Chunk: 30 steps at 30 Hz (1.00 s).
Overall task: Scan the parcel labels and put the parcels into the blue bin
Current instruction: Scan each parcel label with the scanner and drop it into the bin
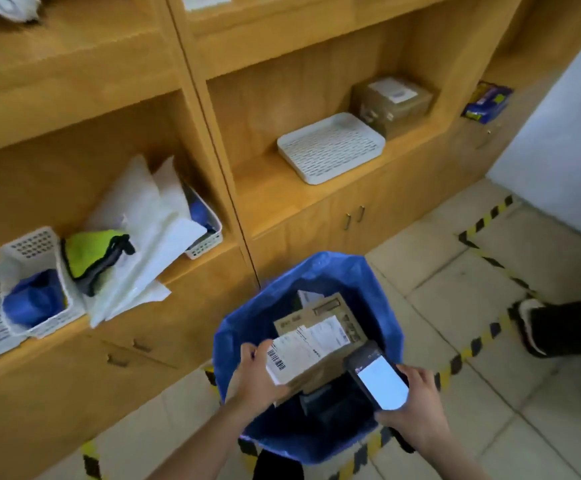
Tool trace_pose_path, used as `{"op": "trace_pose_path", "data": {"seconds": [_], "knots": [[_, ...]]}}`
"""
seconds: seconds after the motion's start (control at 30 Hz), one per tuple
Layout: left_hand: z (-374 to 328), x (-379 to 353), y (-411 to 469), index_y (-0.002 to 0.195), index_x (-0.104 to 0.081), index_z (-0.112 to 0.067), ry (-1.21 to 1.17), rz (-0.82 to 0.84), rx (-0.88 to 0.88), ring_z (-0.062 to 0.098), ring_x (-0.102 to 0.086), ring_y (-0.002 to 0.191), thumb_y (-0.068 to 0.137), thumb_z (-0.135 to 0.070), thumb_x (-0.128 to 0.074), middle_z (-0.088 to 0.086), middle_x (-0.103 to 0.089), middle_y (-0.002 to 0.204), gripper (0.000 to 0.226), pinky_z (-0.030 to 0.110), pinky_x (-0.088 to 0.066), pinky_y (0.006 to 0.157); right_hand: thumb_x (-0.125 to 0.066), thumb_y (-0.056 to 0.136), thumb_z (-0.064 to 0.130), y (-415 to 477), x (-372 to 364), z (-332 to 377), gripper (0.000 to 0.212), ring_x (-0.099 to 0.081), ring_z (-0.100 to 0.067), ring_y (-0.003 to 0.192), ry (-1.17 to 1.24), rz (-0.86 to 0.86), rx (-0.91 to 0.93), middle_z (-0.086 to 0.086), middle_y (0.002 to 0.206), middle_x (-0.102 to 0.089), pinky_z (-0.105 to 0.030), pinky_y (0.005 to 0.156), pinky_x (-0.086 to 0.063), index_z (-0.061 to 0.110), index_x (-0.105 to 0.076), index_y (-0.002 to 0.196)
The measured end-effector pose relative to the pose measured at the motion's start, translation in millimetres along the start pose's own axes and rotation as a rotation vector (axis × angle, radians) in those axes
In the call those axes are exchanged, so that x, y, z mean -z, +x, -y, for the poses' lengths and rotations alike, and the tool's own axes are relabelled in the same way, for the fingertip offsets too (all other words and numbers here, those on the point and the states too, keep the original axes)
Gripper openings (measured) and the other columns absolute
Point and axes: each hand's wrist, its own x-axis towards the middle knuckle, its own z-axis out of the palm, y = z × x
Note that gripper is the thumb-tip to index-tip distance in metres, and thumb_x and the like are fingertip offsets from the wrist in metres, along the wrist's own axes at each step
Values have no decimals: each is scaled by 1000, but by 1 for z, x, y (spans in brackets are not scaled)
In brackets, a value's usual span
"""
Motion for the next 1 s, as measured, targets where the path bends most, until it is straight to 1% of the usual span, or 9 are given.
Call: {"op": "trace_pose_path", "data": {"seconds": [0.1, 0.17, 0.23, 0.37, 0.57, 0.63, 0.8, 0.9, 1.0], "knots": [[-2, -6, 58, 140, -27, -35, 64, 78, -45, 17, -54, 102, 60, -61, -74, -7, -25, 116, 96, 29, -50, 77, -83, 47, 27, 33, -15, 10, 91, -34, -5, 96, 35, -18, -122, 3, 117, -37, -15, 69, -36, 15, -46, 129], [-3, -15, 95, 140, -26, -33, 91, 100, -74, 17, -53, 103, 62, -60, -75, -7, -24, 115, 97, 28, -51, 78, -84, 46, 28, 57, -31, 17, 96, -41, -11, 107, 69, -19, -188, 0, 122, -37, -25, 84, -44, 13, -45, 133], [-3, -30, 131, 140, -24, -34, 111, 115, -96, 17, -53, 104, 63, -58, -77, -6, -25, 116, 97, 28, -52, 77, -85, 47, 29, 81, -49, 23, 99, -45, -17, 116, 106, -28, -266, -1, 127, -36, -30, 93, -45, 14, -43, 136], [-3, -73, 193, 141, -20, -37, 130, 151, -128, 20, -51, 107, 62, -52, -80, -3, -26, 122, 101, 31, -55, 78, -85, 50, 29, 125, -88, 22, 93, -47, -14, 106, 150, -54, -352, 5, 117, -35, -32, 88, -47, 18, -44, 133], [-5, -129, 246, 147, -18, -30, 202, 153, -124, 27, -49, 113, 70, -47, -80, 6, -22, 137, 100, 37, -48, 91, -86, 48, 30, 149, -130, -3, 98, -49, -14, 105, 216, -100, -444, 7, 114, -32, -36, 92, -48, 15, -43, 135], [-9, -139, 256, 148, -18, -29, 208, 195, -108, 26, -47, 115, 71, -46, -80, 6, -19, 137, 100, 36, -50, 91, -86, 48, 30, 150, -133, -10, 97, -48, -14, 105, 226, -114, -470, 7, 115, -33, -37, 95, -46, 16, -43, 134], [-18, -135, 260, 142, -23, -33, 329, 329, -130, 24, -37, 119, 69, -46, -82, 3, -16, 137, 96, 33, -47, 80, -85, 50, 29, 140, -126, -14, 94, -47, -17, 113, 230, -125, -511, 6, 119, -36, -40, 100, -43, 18, -44, 134], [-27, -117, 253, 141, -26, -32, 356, 347, -150, 23, -37, 120, 71, -43, -81, 3, -19, 139, 90, 35, -48, 83, -84, 50, 31, 129, -111, -8, 90, -47, -12, 106, 244, -132, -511, 11, 113, -33, -33, 91, -46, 22, -44, 130], [-40, -91, 238, 142, -30, -28, 363, 373, -200, 20, -41, 119, 78, -38, -76, 2, -31, 134, 80, 33, -47, 86, -85, 50, 27, 112, -93, 0, 88, -47, -13, 104, 272, -164, -497, 8, 116, -36, -28, 84, -44, 21, -46, 128]]}}
